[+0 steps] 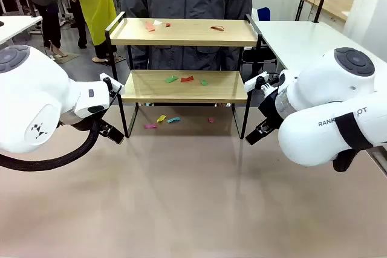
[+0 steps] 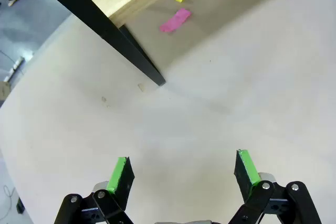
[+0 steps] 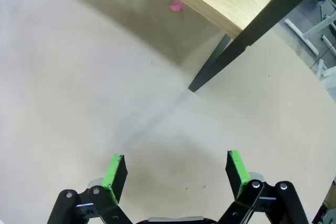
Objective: Clean the shelf.
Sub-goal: Pick up the Duster handed by the human.
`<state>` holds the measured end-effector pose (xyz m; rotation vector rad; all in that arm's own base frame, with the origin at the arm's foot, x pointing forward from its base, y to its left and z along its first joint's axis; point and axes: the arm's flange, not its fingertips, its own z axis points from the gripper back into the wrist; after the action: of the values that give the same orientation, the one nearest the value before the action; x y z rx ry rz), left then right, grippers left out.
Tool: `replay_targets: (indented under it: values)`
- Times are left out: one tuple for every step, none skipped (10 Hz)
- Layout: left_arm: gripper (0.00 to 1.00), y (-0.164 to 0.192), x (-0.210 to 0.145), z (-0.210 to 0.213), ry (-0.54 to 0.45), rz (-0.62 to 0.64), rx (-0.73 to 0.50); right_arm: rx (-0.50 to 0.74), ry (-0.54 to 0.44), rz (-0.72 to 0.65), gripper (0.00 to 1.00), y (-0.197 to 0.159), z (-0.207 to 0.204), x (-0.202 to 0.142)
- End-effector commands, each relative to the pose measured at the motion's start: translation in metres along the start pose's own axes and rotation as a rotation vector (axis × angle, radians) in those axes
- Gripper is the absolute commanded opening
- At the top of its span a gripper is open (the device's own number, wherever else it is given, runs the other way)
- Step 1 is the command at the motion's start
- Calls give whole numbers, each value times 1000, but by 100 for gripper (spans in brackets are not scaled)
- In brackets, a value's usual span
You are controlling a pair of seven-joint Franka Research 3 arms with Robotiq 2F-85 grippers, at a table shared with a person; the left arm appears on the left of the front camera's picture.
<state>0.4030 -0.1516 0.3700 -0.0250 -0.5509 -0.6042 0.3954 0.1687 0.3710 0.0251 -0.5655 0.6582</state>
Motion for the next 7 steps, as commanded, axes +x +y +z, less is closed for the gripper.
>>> replay_targets:
  values:
    - [100,0,0,0,0,0,0,0,0,0,100,0,0,0]
    - [100,0,0,0,0,0,0,0,0,0,100,0,0,0]
    - [100,0,0,0,0,0,0,0,0,0,100,0,0,0]
    - [100,0,0,0,0,0,0,0,0,0,100,0,0,0]
    - [100,0,0,0,0,0,0,0,0,0,100,0,0,0]
    - [100,0,0,0,0,0,0,0,0,0,100,0,0,0]
    - [100,0,0,0,0,0,0,0,0,0,100,0,0,0]
